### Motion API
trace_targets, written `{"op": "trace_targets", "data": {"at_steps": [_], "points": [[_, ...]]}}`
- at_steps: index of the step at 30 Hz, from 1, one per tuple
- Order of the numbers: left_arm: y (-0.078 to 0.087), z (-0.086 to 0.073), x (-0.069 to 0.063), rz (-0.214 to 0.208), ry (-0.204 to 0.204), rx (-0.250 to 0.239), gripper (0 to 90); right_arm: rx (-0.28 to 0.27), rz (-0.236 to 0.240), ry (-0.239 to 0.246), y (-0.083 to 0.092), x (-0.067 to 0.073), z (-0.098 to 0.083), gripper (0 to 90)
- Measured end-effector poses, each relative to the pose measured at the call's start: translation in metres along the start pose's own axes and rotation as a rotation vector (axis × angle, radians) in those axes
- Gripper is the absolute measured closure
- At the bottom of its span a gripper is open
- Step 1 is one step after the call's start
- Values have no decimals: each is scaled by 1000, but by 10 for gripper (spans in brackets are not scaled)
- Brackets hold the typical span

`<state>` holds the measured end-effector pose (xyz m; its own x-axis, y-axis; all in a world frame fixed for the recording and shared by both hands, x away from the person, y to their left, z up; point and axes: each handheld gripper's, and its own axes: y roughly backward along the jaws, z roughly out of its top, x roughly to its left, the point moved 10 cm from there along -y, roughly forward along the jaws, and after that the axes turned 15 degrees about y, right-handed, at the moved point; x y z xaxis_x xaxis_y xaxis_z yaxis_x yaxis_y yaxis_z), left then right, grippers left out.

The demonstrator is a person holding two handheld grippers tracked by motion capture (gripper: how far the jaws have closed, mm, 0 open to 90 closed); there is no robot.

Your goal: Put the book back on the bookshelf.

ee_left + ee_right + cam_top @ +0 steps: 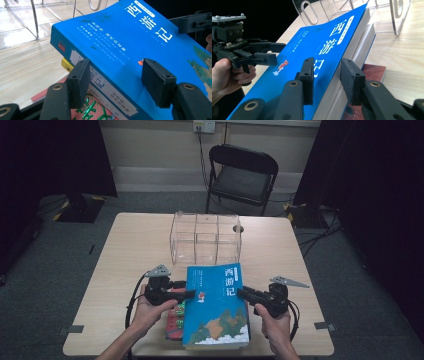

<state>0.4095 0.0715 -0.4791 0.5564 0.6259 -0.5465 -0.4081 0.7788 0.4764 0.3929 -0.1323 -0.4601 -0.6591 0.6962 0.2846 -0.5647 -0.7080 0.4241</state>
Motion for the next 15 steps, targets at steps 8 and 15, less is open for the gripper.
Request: {"op": "trace_targets", "data": {"at_steps": [8,15], "points": [[1,0,1,-7,1,1,421,-6,-54,17,-15,-16,1,644],[2,0,1,-3,-2,6,426,1,-81,23,-16,-11,2,611]]}}
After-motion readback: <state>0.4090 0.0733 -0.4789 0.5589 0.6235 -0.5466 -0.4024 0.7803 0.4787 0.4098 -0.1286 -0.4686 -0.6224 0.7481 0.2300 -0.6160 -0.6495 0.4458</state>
